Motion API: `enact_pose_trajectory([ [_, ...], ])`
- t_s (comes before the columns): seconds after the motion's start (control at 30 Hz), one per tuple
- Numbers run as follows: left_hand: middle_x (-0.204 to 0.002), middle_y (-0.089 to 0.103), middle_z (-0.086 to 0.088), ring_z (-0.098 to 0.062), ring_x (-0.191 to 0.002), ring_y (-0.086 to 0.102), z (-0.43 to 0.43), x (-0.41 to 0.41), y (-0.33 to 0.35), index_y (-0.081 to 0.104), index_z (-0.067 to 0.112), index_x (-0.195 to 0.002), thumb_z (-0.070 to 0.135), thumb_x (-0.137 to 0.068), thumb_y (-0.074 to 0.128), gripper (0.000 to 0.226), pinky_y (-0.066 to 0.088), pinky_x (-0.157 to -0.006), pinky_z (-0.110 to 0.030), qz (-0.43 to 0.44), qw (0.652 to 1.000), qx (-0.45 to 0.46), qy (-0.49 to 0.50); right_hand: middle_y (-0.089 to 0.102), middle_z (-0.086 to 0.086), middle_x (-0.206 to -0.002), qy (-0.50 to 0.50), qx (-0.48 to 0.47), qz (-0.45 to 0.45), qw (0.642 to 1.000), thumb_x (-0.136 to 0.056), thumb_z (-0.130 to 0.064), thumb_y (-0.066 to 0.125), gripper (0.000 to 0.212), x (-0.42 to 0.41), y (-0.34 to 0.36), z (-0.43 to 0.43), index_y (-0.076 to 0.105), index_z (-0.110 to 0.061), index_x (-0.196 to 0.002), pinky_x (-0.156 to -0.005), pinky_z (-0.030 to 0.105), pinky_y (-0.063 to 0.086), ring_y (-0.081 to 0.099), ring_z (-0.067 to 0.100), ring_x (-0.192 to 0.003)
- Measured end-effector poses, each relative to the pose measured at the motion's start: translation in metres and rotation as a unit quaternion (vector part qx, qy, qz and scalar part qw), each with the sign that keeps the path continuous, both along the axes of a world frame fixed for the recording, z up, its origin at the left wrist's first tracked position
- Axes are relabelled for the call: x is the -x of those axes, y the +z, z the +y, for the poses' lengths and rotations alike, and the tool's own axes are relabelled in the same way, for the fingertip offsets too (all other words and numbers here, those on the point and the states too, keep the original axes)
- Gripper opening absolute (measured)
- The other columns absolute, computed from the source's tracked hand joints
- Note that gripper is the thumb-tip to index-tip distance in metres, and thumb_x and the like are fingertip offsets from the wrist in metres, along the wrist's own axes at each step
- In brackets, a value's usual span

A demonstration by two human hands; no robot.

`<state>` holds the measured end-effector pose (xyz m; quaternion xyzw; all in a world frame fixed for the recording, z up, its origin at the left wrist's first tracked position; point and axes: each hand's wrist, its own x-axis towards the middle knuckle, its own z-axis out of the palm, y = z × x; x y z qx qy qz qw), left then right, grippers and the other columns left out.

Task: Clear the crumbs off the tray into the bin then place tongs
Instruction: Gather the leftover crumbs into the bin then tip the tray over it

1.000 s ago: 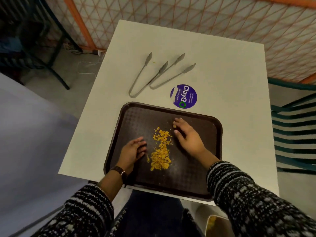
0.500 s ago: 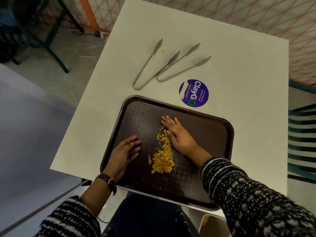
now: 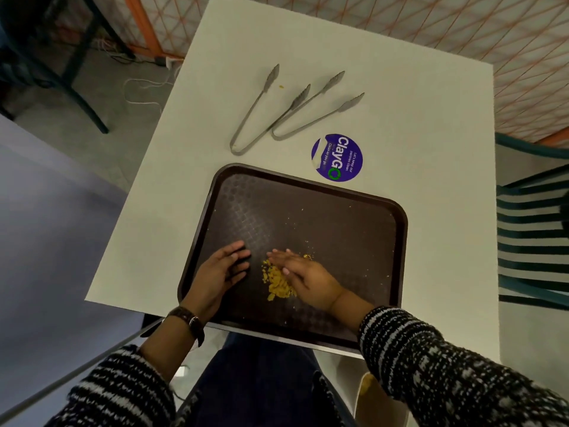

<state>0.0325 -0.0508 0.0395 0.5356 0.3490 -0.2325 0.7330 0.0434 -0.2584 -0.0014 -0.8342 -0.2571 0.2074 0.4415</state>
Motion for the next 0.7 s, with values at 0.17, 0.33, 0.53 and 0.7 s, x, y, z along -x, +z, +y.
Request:
enact_pose_trajectory([
  [0.17, -0.102, 0.065, -0.001, -0.014, -0.088, 0.061, -0.007, 0.0, 0.002, 0.06, 0.025, -0.101, 0.011, -0.095, 0.039, 0.026, 0.048, -0.078, -0.026, -0.012, 1.0, -0.011, -0.009, 0.035, 0.005, -0.15, -0.195, 0.042, -0.035, 0.979, -0.093, -0.036, 0.046, 0.054, 0.018, 0.005, -0.021, 0.043, -0.008, -0.139, -0.12, 0.04, 0.011, 0.022, 0.013, -0.143],
  [0.33, -0.102, 0.066, -0.001, -0.013, -0.087, 0.062, -0.012, 0.001, -0.001, 0.06, 0.02, -0.109, 0.013, -0.094, 0.043, 0.024, 0.048, -0.078, -0.026, -0.017, 1.0, -0.005, -0.009, -0.011, -0.002, -0.158, -0.168, 0.238, -0.03, 0.956, -0.073, -0.073, 0.054, 0.108, 0.063, 0.007, -0.032, 0.004, -0.018, -0.151, -0.114, 0.036, -0.023, -0.018, 0.012, -0.144],
  [0.53, -0.1, 0.067, -0.001, -0.012, -0.083, 0.062, -0.012, 0.001, -0.002, 0.061, 0.02, -0.107, 0.012, -0.093, 0.044, 0.023, 0.048, -0.074, -0.024, -0.022, 1.0, -0.006, -0.007, -0.019, 0.004, -0.157, -0.109, 0.322, -0.062, 0.938, -0.062, -0.085, 0.049, 0.126, 0.067, 0.007, -0.018, -0.01, -0.015, -0.149, -0.108, 0.047, -0.029, -0.022, 0.018, -0.144],
  [0.7, -0.102, 0.067, -0.002, -0.012, -0.085, 0.062, -0.007, 0.005, -0.003, 0.061, 0.023, -0.104, 0.012, -0.093, 0.045, 0.022, 0.047, -0.073, -0.024, -0.025, 1.0, -0.013, 0.002, -0.015, 0.008, -0.157, -0.094, 0.316, -0.102, 0.938, -0.064, -0.083, 0.049, 0.125, 0.05, 0.004, 0.014, -0.016, -0.018, -0.147, -0.108, 0.053, -0.026, -0.017, 0.02, -0.145],
])
